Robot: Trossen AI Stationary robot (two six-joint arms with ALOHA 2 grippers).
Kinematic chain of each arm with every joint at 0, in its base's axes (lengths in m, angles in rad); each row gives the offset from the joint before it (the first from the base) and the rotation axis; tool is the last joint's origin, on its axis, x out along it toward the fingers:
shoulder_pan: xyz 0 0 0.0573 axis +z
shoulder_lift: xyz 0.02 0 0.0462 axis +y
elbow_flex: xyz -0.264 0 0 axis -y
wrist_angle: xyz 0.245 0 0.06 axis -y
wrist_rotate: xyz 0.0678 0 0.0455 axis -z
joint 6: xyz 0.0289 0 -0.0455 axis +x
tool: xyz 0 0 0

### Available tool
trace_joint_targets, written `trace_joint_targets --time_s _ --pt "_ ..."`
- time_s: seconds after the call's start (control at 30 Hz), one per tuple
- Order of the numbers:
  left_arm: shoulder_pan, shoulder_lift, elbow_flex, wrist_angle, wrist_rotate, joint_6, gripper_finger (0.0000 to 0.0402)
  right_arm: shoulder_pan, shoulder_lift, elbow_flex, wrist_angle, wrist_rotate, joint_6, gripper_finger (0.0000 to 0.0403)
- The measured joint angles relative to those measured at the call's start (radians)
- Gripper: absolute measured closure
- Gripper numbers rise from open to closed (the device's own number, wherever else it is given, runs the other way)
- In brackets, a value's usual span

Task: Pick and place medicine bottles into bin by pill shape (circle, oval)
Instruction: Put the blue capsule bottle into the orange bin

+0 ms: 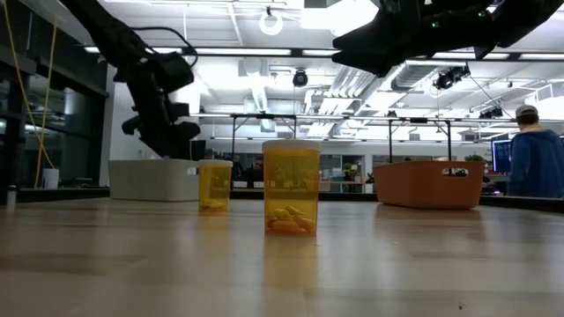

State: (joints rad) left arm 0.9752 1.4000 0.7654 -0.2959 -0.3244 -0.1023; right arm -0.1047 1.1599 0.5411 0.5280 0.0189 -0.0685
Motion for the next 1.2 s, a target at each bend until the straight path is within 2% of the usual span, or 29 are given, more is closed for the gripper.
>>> trace_joint_targets --time_s 0.17,0.4,0.57,0.7,0.87,1.0,1.13,1.2 --pt "0.0 0.047 0.0 0.031 0.0 -0.022 0.0287 0.0 0.0 0.0 0.0 0.0 -0.001 0.0158" --pt "-0.002 0.051 0.0 0.034 0.001 -0.019 0.0287 0.0 0.0 0.0 0.0 0.0 0.0 0.0158" --pt "-0.009 -0.005 0.0 0.058 0.023 0.002 0.0287 0.0 0.0 0.0 0.0 0.0 0.005 0.0158" --pt "-0.032 -0.097 0.0 0.105 0.054 0.012 0.0287 0.0 0.0 0.0 0.008 0.0 -0.009 0.0158" --pt "-0.087 -0.234 0.0 0.107 0.172 0.034 0.0287 0.0 0.0 0.0 -0.001 0.0 0.0 0.0158" --pt "-0.148 -0.321 0.0 0.14 0.326 0.059 0.0287 0.0 0.0 0.0 -0.003 0.011 -0.035 0.0158" --pt "-0.228 -0.362 0.0 0.202 0.468 0.087 0.0287 0.0 0.0 0.0 0.001 0.102 -0.069 0.0158" --pt "-0.273 -0.364 0.0 0.229 0.506 0.088 0.0287 -0.004 0.0 0.0 -0.002 0.132 -0.071 0.0158"
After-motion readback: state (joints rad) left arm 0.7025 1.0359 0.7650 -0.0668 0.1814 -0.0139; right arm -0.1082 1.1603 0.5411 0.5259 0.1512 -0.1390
